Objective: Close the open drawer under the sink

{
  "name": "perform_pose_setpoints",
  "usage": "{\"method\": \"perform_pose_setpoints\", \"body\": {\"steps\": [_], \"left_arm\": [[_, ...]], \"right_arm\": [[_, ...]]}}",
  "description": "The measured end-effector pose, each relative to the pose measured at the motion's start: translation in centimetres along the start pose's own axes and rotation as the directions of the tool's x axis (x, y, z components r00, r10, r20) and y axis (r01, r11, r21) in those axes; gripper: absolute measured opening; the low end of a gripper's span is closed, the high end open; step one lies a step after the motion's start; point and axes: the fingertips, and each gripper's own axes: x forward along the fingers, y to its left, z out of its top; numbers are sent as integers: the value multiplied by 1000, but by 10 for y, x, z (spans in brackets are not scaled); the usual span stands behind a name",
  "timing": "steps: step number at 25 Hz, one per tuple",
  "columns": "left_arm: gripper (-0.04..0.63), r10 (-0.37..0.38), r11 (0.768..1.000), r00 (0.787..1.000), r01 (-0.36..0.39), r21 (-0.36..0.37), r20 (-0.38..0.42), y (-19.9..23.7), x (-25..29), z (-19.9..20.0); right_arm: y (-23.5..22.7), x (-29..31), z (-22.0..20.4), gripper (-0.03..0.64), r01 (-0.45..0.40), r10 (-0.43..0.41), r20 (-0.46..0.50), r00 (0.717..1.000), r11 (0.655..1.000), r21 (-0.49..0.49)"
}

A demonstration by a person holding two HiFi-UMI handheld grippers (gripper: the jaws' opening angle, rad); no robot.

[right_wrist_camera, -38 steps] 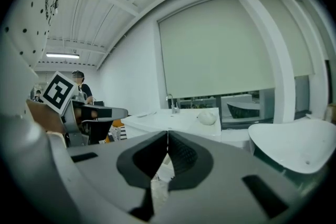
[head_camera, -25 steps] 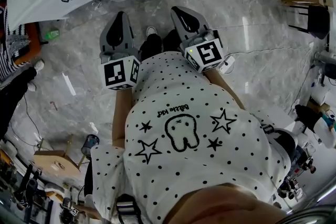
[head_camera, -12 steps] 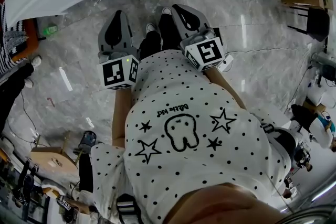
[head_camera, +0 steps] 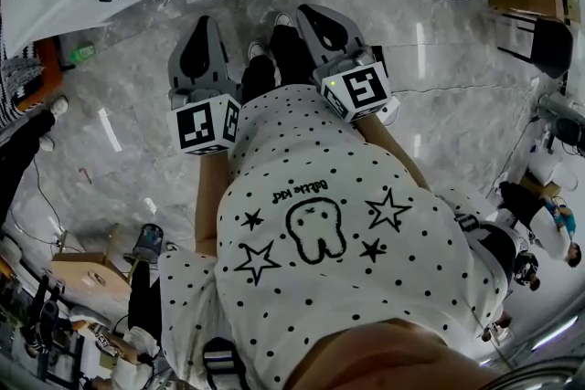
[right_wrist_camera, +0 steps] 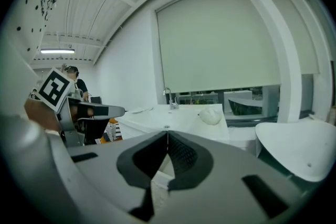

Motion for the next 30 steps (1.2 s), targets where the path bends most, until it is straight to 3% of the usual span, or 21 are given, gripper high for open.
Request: {"method": "perform_pose_setpoints", "body": {"steps": [13, 30], "left_arm": [[6, 74, 997, 997, -74, -28, -10, -18, 61, 11], [6, 176, 984, 984, -175, -12, 38, -23, 119, 25]], "right_arm": [[-74, 30, 23, 15, -37, 37, 5, 999, 999, 8], [-149, 53, 31, 15, -80, 79, 27, 996, 997, 15]]}}
